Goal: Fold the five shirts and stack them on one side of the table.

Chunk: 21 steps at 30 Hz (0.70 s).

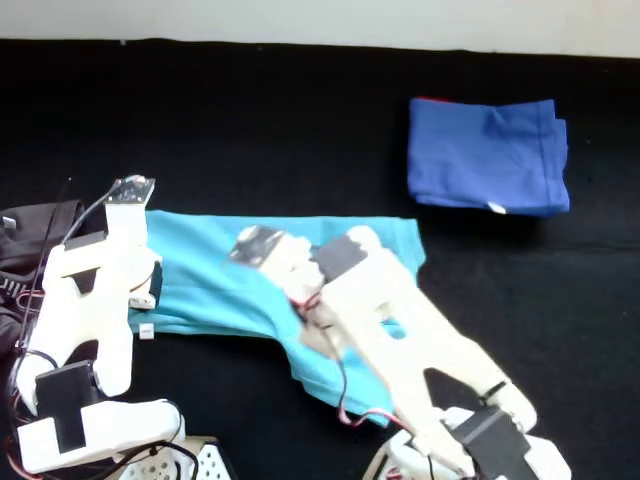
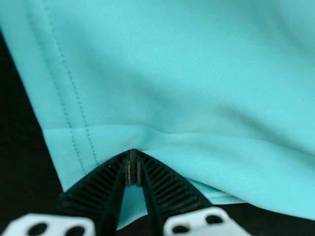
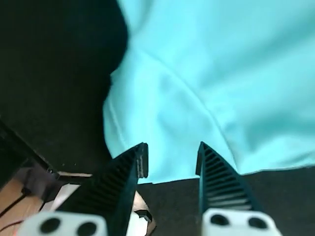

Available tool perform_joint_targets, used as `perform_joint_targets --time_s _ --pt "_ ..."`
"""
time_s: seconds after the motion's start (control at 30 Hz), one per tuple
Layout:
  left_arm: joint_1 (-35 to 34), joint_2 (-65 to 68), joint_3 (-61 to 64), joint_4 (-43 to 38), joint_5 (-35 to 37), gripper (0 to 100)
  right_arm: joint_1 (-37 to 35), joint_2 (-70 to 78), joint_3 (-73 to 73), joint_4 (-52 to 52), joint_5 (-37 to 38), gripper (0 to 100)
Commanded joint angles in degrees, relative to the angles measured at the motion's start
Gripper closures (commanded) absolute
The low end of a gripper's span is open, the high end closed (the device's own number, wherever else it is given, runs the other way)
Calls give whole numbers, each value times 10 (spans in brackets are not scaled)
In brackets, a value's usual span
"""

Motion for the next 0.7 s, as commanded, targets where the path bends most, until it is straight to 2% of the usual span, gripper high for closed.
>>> perform_joint_targets --time_s 0.0,0.03,0.17,0.3,0.43,0.67 --pt "-7 0 0 -23 -5 991 91 4 42 -79 -2 947" --pt "-7 0 0 -23 -5 991 116 23 62 -115 0 993" --pt "-7 0 0 -23 -5 991 202 124 85 -214 38 972" --pt "-7 0 0 -23 -5 991 263 215 28 -244 38 972" --pt "-7 0 0 -23 -5 991 279 242 -35 -233 39 972" --pt "-7 0 0 -23 -5 991 262 235 -80 -154 39 973"
